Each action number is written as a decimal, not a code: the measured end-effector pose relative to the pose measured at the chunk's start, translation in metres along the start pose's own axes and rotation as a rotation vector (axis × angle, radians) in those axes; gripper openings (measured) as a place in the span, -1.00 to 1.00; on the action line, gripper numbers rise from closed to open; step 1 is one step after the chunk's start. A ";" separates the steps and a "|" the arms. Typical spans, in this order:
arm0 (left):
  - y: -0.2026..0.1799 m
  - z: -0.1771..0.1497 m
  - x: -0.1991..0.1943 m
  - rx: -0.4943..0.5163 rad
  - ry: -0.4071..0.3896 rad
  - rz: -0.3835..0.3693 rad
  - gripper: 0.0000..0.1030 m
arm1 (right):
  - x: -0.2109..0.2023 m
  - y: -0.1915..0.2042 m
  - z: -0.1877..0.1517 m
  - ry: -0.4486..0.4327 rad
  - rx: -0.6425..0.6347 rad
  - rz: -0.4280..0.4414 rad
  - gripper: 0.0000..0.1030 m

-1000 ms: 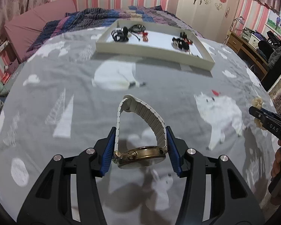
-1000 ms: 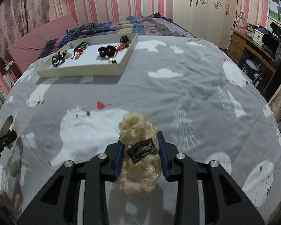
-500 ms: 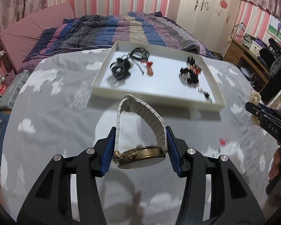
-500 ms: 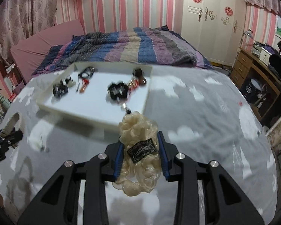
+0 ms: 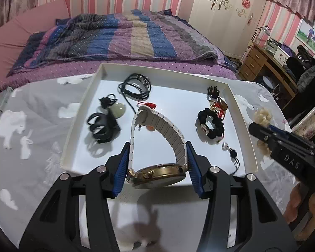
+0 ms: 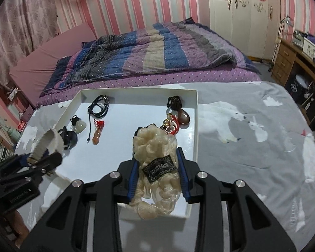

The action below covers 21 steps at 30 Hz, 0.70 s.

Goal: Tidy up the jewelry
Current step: 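Carry the watch and cream scrunchie into the white tray and open both tools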

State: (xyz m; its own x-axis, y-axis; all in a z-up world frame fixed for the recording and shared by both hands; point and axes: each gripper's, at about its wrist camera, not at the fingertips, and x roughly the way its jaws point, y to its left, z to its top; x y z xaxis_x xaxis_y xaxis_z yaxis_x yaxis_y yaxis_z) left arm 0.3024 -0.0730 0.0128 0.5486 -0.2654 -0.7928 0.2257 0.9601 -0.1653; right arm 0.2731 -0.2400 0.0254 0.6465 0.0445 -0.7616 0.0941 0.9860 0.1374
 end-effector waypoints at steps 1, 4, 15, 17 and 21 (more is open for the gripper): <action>-0.001 0.000 0.007 0.004 0.006 0.002 -0.02 | 0.007 0.000 -0.001 0.006 0.005 -0.001 -0.34; -0.003 -0.004 0.023 0.027 0.022 0.035 -0.02 | 0.027 -0.002 -0.007 0.030 0.011 -0.002 -0.34; -0.001 -0.015 0.052 0.052 0.051 0.062 -0.02 | 0.066 0.001 -0.023 0.079 -0.008 -0.018 -0.34; -0.003 -0.014 0.053 0.063 0.044 0.075 -0.02 | 0.067 0.001 -0.024 0.074 -0.011 -0.029 -0.34; -0.001 -0.015 0.058 0.057 0.050 0.074 -0.01 | 0.070 0.002 -0.026 0.079 -0.014 -0.035 -0.34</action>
State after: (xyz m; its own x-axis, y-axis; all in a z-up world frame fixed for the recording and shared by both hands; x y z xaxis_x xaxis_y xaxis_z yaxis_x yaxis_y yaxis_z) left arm 0.3221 -0.0882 -0.0420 0.5249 -0.1879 -0.8302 0.2326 0.9699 -0.0725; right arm 0.2989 -0.2311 -0.0440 0.5810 0.0221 -0.8136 0.1045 0.9893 0.1014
